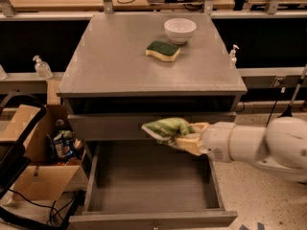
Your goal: Place green jalapeno chip bag into middle drawer
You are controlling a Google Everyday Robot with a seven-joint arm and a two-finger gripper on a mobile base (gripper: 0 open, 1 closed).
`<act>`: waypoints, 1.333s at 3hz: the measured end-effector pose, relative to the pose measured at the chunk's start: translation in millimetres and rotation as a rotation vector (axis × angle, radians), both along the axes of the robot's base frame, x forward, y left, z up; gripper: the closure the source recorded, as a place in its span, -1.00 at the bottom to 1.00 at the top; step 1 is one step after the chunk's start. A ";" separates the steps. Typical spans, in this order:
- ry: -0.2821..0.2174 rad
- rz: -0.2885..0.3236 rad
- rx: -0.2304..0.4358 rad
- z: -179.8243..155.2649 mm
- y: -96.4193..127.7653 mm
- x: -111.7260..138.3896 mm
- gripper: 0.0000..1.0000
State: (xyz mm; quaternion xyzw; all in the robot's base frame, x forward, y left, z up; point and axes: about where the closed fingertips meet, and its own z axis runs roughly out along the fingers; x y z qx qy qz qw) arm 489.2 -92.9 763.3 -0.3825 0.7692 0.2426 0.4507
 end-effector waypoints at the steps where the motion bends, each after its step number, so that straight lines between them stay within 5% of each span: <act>1: 0.106 0.102 0.074 -103.6 43.2 19.7 1.00; 4: 0.178 0.268 0.154 -229.7 117.4 31.5 1.00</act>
Offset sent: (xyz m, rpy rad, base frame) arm 0.0261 0.0852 -0.2046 0.1616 0.1592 0.2360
